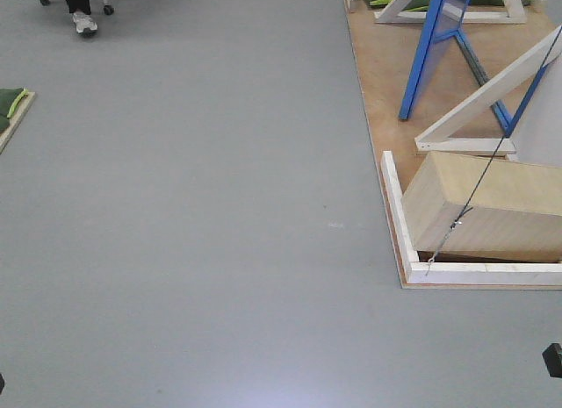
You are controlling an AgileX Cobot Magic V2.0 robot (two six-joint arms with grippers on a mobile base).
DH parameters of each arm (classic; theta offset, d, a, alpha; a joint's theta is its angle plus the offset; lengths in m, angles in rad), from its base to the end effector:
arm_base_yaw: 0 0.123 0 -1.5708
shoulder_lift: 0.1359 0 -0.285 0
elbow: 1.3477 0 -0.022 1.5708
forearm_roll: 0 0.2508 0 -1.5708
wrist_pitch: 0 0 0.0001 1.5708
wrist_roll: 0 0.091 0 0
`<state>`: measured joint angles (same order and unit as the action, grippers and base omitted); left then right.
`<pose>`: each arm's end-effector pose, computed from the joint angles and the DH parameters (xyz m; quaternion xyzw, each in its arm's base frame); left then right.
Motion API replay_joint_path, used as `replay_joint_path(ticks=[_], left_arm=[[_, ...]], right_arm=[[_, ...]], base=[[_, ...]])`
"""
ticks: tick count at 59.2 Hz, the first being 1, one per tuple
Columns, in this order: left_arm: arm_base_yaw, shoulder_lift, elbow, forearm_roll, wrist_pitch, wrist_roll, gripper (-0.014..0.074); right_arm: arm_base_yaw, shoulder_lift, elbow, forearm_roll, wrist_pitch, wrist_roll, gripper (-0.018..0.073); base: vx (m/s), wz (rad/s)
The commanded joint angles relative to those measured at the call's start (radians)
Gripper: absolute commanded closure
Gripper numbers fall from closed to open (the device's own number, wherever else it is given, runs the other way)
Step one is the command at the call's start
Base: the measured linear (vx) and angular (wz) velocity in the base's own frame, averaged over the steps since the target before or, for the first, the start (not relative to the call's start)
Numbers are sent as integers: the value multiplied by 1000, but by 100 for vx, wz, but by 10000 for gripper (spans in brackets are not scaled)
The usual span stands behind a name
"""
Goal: Move to blue door and open it
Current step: 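Drive the base forward toward the blue-framed door on the wooden platform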
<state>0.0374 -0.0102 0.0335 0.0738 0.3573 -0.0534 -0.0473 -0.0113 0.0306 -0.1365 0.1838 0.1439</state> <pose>0.0531 0.0043 0.1704 -0.0164 0.8024 0.0262 0.5960 0.0561 -0.0049 0.1869 0.0295 0.7457 -0.0218 0.6652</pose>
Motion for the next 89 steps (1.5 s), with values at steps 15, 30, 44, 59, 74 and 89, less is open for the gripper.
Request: replay_joint_path(ticks=[15, 30, 44, 59, 74, 89], left_arm=[[-1, -17, -32, 1, -80, -4, 526], [-1, -17, -32, 1, -80, -4, 526], [-1, -17, -32, 1, -80, -4, 526], [-1, -17, -32, 1, -80, -4, 526], [-1, -17, -32, 1, -80, -4, 526], [-1, -17, -32, 1, -80, -4, 526]], right_arm=[[2, -10, 9, -13, -82, -8, 564], [2, -10, 9, -13, -82, -8, 564], [2, -10, 9, -13, -82, -8, 564], [2, -10, 9, -13, -82, -8, 564], [2, -10, 9, -13, -82, -8, 564], [2, -10, 9, -13, -82, -8, 564]], base=[[28, 1], [34, 6], [41, 1], [45, -4], [47, -7], [48, -6]])
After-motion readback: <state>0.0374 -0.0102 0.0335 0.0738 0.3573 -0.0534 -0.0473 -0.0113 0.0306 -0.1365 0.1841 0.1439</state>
